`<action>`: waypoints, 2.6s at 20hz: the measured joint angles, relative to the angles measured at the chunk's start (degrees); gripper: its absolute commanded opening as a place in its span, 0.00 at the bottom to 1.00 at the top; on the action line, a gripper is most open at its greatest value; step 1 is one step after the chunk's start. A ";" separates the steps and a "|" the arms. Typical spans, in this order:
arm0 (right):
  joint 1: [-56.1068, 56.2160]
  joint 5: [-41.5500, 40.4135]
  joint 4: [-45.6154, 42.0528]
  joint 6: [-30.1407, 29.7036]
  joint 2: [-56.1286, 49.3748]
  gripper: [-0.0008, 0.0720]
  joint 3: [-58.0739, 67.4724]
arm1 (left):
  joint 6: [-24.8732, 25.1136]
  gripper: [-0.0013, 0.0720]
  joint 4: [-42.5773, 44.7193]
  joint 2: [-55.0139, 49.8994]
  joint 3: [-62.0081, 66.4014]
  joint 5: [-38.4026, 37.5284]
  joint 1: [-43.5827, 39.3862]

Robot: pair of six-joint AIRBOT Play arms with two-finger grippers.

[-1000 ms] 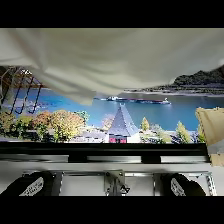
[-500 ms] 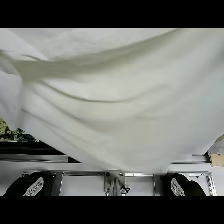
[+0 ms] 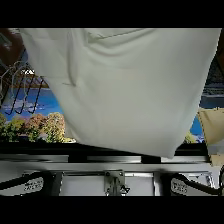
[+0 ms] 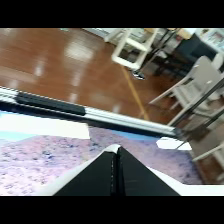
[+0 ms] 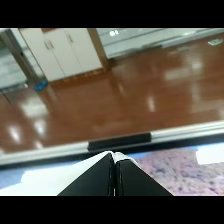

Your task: Fold the shirts.

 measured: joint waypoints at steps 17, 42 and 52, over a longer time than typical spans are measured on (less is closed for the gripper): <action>0.00 33.83 -3.72 0.35 7.87 0.12 -5.77 | 11.67 0.08 13.64 3.76 -1.53 -31.17 -0.83; 8.70 29.66 -6.08 1.81 26.18 0.72 -56.57 | -0.15 0.08 30.45 10.40 -44.48 -37.86 4.39; 8.83 27.21 -10.56 1.84 11.87 0.82 -46.34 | 1.33 0.08 30.60 10.40 -44.54 -37.83 4.50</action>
